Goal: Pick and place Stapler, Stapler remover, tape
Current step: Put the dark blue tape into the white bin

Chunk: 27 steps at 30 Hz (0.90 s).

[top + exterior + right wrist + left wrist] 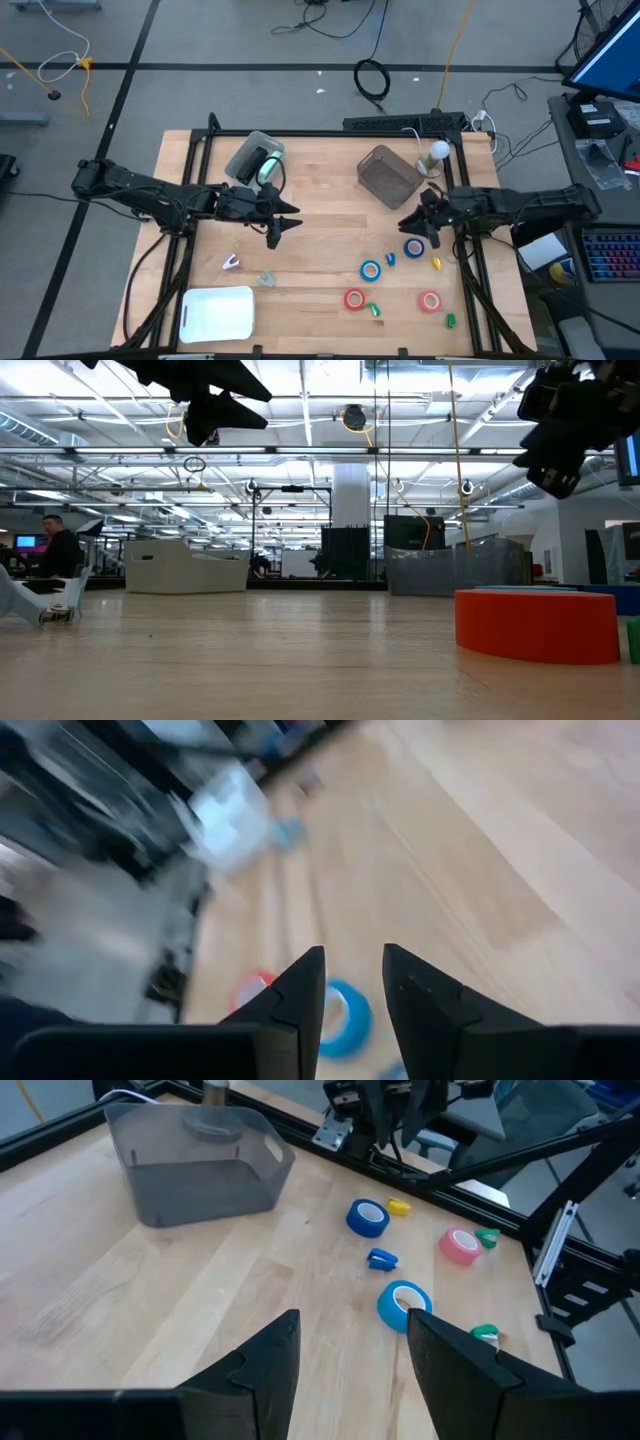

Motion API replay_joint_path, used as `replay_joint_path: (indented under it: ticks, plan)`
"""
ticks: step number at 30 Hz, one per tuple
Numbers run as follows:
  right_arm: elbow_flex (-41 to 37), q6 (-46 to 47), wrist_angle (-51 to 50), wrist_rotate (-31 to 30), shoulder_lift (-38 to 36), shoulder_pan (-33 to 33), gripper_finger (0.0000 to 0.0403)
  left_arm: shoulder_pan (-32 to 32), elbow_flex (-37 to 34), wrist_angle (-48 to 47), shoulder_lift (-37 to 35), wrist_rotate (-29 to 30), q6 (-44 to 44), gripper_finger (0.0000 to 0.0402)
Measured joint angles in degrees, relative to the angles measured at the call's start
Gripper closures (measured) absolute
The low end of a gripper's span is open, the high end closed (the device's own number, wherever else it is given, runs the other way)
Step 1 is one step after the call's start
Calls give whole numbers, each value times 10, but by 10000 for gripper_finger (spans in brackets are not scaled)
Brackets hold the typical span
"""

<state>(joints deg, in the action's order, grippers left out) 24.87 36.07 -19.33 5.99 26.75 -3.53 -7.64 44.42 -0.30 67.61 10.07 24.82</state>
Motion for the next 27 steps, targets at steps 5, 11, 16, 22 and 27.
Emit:
replay_joint_path:
  ticks: [5, 11, 16, 22, 27]
  plan:
    - [80, -31, -136, -3, 86, 0, 307, 0, 0, -2, 0, 0, 2, 215]
    - [151, -19, -265, -3, 189, -7, 307, 0, 0, -14, 0, 4, 2, 215]
    - [167, 43, -319, 32, 236, -15, 307, 0, 0, -14, 0, 5, -5, 215]
    - [167, 95, -335, 50, 243, -14, 307, 0, 0, -17, 0, 5, -7, 215]
    - [167, 108, -330, 77, 239, -15, 307, 0, 0, -17, 0, 5, -11, 215]
